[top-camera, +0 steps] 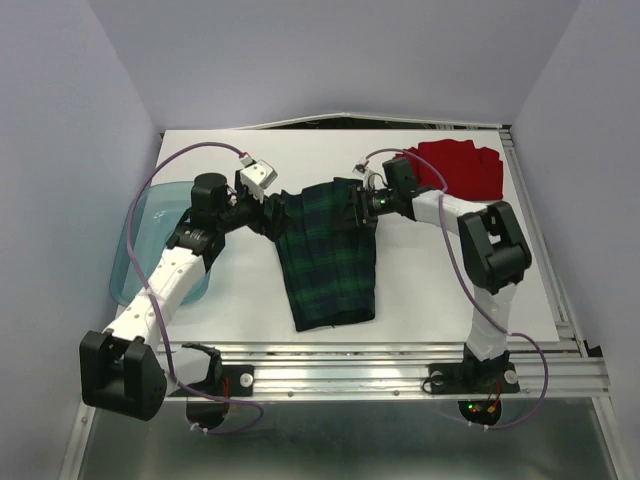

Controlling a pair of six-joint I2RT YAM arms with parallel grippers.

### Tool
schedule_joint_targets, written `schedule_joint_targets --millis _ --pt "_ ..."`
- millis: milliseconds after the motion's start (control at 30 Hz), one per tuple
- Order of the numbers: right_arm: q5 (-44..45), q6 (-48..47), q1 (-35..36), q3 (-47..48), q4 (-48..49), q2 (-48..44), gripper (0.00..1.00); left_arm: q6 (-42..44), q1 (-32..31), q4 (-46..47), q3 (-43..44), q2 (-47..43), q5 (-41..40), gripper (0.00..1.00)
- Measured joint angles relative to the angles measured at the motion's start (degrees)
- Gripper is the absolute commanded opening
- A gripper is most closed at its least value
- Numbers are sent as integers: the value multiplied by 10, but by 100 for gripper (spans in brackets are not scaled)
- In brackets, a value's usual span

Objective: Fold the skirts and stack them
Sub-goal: Fold the skirt

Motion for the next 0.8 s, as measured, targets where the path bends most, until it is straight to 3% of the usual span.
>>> schedule_joint_targets --millis 200,333,533,800 --pt "-7 29 10 -62 1 -137 59 56 -12 -70 29 -16 -15 99" --pt "-37 19 45 -144 -5 -182 57 143 -93 -123 4 -86 -63 98" --pt "-59 -5 96 -191 -39 -111 52 263 -291 -179 -103 -195 -155 87" --pt "-113 -16 92 -149 -69 10 50 281 -454 -185 -121 -108 -290 94"
